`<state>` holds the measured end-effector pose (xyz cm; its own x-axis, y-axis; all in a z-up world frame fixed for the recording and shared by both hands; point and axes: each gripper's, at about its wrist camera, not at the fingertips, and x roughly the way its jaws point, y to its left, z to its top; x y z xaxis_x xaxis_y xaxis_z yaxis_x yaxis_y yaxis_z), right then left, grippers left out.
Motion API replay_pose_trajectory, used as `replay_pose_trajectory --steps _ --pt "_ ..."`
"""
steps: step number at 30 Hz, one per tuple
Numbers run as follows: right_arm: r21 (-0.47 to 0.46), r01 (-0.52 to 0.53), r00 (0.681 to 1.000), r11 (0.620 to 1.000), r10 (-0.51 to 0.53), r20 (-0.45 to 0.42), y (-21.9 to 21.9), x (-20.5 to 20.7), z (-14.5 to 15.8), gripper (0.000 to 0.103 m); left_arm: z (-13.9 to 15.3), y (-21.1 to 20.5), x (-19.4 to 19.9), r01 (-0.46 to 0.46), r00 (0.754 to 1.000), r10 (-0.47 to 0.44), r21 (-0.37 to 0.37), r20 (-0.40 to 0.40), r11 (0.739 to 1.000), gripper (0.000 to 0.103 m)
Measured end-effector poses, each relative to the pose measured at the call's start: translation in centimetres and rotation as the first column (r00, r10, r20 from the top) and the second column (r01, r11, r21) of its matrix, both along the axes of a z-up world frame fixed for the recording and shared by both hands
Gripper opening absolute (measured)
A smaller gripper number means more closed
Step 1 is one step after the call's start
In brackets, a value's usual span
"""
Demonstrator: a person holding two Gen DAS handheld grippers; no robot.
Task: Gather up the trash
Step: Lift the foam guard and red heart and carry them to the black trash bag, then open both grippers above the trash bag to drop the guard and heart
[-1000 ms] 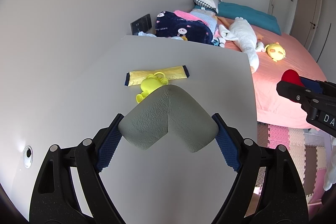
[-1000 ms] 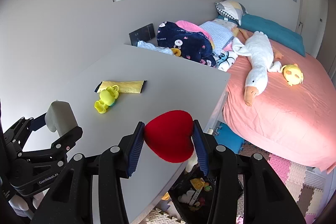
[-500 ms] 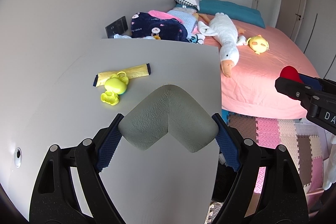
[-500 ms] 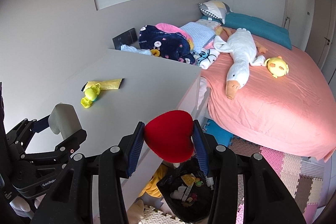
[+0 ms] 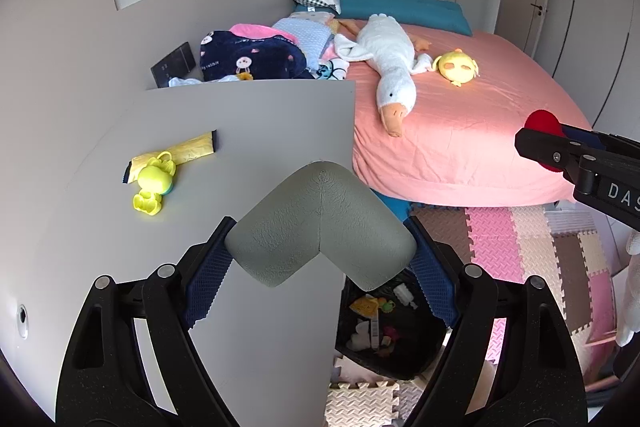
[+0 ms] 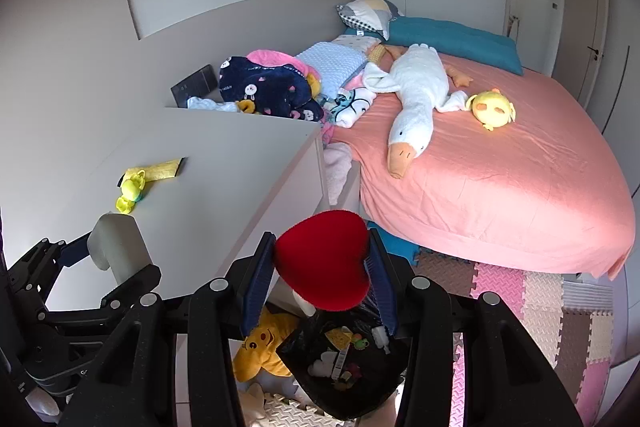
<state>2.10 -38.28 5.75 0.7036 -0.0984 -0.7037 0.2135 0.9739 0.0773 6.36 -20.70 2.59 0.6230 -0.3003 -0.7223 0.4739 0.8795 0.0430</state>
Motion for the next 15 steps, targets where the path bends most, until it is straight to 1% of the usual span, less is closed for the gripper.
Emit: replay_pose_trajectory --steps 7,15 --pt "0.005 0.049 0.999 0.999 -0.049 0.007 -2.5 -0.9 0.0 0.047 -0.5 -3.0 -0.5 0.061 0.998 -0.061 0.003 -0.019 0.998 0.081" --pt "0.024 0.107 0.994 0.994 -0.107 0.006 -5.4 -1.8 -0.3 0.047 -1.4 -6.4 -1.7 0.14 0.99 -0.139 0.028 -0.035 0.99 0.081"
